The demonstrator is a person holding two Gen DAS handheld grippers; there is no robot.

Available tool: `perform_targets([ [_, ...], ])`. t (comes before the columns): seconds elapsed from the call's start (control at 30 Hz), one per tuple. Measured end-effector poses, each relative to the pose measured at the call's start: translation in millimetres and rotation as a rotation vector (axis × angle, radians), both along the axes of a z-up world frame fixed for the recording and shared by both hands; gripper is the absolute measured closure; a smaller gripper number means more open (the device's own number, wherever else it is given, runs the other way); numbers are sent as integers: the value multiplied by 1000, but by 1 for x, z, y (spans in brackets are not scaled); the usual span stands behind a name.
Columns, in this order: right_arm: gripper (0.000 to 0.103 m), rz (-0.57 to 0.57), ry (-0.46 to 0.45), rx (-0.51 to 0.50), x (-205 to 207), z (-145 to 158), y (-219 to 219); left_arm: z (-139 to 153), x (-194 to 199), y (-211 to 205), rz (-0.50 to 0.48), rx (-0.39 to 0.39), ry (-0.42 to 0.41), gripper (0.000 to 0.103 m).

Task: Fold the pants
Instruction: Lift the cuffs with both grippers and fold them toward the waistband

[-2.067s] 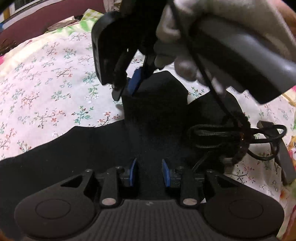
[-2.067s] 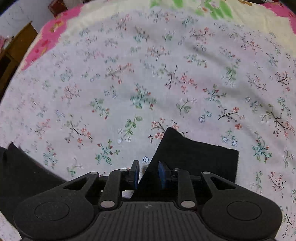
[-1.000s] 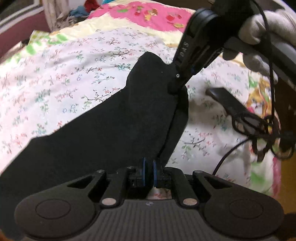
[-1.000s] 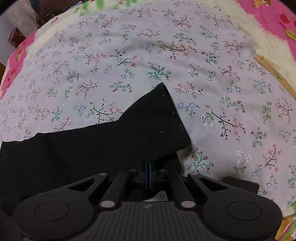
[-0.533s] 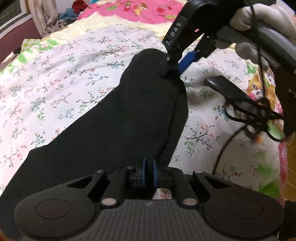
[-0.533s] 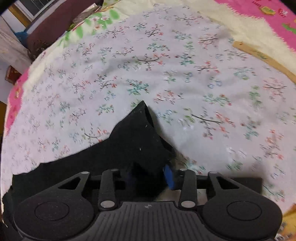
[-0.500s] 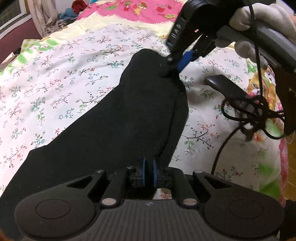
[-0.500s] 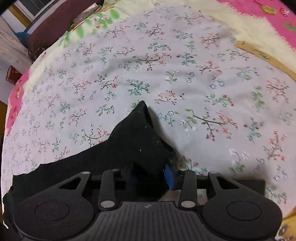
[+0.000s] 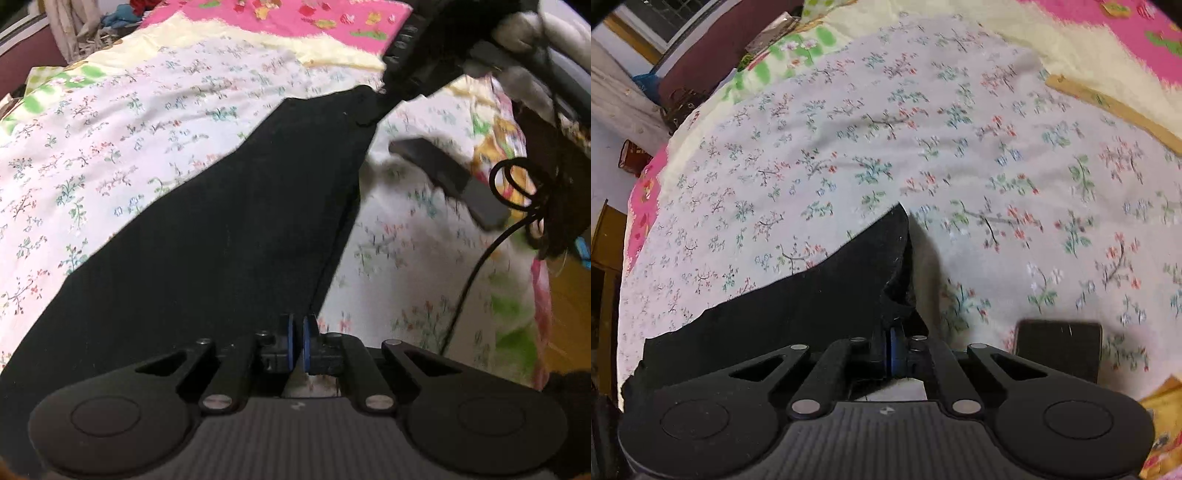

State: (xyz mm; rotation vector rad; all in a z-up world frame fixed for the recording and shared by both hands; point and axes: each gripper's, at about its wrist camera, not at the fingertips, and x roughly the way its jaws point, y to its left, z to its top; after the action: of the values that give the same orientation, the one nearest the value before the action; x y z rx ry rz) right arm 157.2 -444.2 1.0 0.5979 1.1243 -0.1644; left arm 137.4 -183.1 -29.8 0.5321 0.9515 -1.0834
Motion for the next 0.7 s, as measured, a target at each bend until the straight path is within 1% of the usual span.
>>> perform_targets([
  [0.07,103,9,45,-7,10,-14,1,-3,-3,-1,-16,21,-7,87],
  [0.1,101,13,59,-50,13,-19,5,-3,-3,-2,-18,25,-6,87],
  [0.13,96,6,65,-58,12,-20,8,-3,-3,-3,-20,26,-4,87],
  [0.17,94,-5,73,-44,9,-21,10,-2,-3,-3,-18,24,-3,87],
  [0.23,85,-44,71,-6,-4,-20,14,-1,-1,-3,-14,20,6,87],
  [0.27,72,-74,70,15,-12,-21,15,-1,-1,-3,-14,19,7,87],
  [0.3,70,-123,61,55,-21,-24,15,-2,-1,-3,-15,22,7,87],
  [0.4,70,-232,33,198,-36,-43,15,-1,-1,-4,-28,29,-2,87],
  [0.6,70,-307,-61,307,-36,-76,32,1,-1,-8,-38,40,-49,87],
  [0.67,70,-343,-110,324,-38,-79,34,2,2,-12,-37,37,-55,87],
  [0.7,70,-376,-151,343,-41,-81,34,2,4,-15,-36,34,-62,87],
])
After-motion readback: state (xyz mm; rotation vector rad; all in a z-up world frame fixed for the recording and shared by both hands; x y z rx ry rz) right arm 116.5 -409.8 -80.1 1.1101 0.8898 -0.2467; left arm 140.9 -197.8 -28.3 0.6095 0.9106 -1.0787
